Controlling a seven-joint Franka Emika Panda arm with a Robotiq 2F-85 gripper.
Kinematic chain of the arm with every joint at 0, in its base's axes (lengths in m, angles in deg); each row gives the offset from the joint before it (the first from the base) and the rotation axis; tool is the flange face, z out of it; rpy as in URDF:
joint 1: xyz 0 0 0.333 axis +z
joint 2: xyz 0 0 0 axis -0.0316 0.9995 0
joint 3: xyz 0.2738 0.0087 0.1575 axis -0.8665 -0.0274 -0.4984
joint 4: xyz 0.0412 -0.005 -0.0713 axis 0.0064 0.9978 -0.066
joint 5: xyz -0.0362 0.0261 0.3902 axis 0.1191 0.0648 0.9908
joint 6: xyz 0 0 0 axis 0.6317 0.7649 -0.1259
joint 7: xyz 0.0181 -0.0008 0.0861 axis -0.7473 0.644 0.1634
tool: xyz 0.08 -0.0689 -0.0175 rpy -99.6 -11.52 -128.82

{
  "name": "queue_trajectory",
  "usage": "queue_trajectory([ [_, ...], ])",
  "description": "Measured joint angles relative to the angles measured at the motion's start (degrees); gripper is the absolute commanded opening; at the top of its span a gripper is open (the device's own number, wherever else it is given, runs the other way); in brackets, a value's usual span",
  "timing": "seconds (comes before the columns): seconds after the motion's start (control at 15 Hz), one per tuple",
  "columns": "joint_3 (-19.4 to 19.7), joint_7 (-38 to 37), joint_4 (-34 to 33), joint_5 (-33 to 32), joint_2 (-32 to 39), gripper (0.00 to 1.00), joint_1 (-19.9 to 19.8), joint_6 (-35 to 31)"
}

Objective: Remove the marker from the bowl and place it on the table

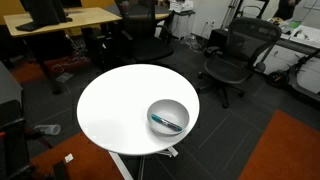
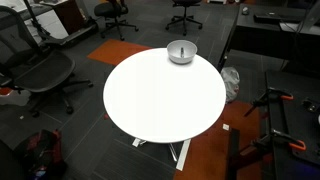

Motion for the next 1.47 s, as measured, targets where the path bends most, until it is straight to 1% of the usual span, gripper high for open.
queue_trajectory([
  [0.6,0.2,0.0,-0.05,0.17,0.14,1.0,0.14,-0.1],
  [0.8,0.49,-1.81,-1.0,1.66,1.51,1.0,0.15,-0.82],
  [1.0,0.68,-5.71,-3.74,4.74,5.08,1.0,0.22,-1.72],
  [1.2,0.72,-10.81,-7.55,8.54,10.2,1.0,0.31,-2.72],
  [1.33,0.74,-14.57,-9.93,11.89,13.89,1.0,0.4,-4.58],
  [1.47,0.77,-17.65,-11.82,15.61,17.51,1.0,0.5,-7.87],
])
